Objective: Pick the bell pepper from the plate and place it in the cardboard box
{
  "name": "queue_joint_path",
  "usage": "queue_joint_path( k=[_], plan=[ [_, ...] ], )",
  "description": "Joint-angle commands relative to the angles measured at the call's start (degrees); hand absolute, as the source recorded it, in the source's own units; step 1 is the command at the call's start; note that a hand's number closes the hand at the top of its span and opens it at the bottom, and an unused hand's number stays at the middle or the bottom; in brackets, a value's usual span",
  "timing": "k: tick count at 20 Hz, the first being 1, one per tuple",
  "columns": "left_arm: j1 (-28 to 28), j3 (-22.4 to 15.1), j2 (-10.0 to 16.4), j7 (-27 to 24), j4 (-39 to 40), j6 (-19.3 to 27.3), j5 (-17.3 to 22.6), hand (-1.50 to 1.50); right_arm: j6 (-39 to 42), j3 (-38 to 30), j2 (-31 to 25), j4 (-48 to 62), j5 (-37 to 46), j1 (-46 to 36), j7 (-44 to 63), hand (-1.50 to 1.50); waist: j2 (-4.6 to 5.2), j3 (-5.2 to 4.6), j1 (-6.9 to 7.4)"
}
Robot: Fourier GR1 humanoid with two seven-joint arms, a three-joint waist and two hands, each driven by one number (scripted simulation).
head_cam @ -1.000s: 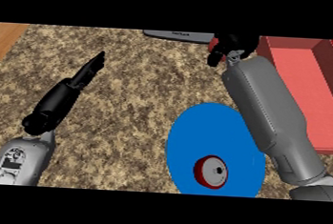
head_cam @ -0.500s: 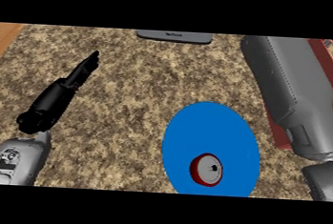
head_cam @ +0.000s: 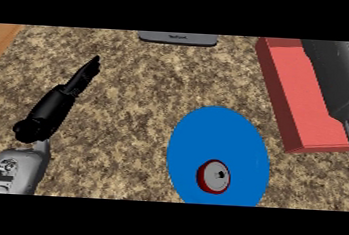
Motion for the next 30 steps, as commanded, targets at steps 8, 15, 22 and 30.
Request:
queue_joint_path(
  k=[8, 15, 22, 30],
  plan=[
    [0.51, 0.61, -0.39, -0.97, 1.38, 0.66, -1.00, 0.00, 16.15, -8.41, -7.21, 10.30, -10.01, 3.28, -10.98, 1.50, -0.41, 0.04, -1.58],
    [-0.12, 0.55, -0.59, 0.28, 0.43, -0.13, -0.79, 0.00, 25.27, -10.36, -10.30, 14.31, -12.51, 4.66, -11.86, 1.50, -0.28, 0.04, -1.07],
    [0.28, 1.27, -0.98, -1.68, 3.12, 1.04, -2.31, 0.00, 27.64, -12.99, -12.05, 10.65, -17.78, 9.98, -28.19, -1.50, -0.37, 0.07, -1.53],
    [0.27, 2.51, -0.36, -0.14, 1.06, -0.08, -0.21, 0.00, 3.15, -28.70, -7.85, -1.97, -33.13, 8.86, -37.11, -1.50, -0.86, 0.41, -2.19]
  ],
)
